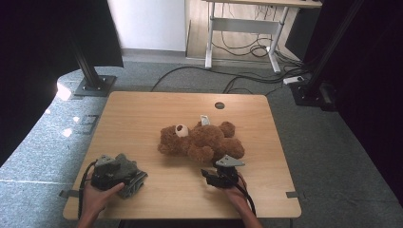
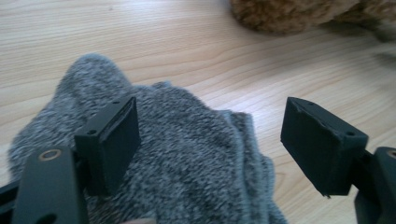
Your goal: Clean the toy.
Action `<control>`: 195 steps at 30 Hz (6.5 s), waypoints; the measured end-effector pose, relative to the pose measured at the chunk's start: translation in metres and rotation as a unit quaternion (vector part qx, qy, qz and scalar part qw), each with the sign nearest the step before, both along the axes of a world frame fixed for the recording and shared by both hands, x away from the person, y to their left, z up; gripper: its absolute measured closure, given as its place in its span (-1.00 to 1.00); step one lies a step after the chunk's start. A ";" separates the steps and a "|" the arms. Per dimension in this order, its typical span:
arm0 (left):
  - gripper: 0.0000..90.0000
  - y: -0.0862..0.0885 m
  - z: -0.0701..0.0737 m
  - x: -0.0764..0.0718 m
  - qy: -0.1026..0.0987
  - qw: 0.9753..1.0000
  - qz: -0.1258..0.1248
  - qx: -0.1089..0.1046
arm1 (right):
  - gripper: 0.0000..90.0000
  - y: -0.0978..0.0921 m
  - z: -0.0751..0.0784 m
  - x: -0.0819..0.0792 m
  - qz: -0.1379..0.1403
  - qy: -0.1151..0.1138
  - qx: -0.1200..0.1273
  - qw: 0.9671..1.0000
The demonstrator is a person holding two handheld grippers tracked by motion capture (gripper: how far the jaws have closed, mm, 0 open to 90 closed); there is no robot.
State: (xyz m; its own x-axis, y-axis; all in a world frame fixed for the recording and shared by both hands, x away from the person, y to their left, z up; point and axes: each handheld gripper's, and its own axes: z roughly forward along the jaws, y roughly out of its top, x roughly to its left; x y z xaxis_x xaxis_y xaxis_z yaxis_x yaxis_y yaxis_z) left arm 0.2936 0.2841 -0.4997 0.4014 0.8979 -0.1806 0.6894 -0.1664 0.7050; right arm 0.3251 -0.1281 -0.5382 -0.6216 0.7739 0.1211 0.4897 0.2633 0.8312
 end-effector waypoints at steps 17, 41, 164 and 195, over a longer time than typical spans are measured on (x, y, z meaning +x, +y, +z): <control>-0.75 -0.001 -0.025 0.007 0.034 0.998 0.006 0.057 | -0.15 0.005 -0.003 0.000 0.003 0.001 -0.026 1.000; 0.26 -0.003 -0.032 0.010 -0.001 0.994 0.014 0.104 | -0.13 -0.016 0.044 -0.009 -0.009 -0.066 -0.004 0.998; 0.54 -0.188 0.030 0.055 -0.099 0.968 -0.213 -0.084 | 0.22 -0.077 0.009 0.020 -0.022 0.023 0.030 0.999; 0.54 -0.137 -0.015 0.048 -0.061 0.982 -0.177 -0.020 | 0.24 -0.080 0.010 0.020 -0.011 0.026 0.027 0.999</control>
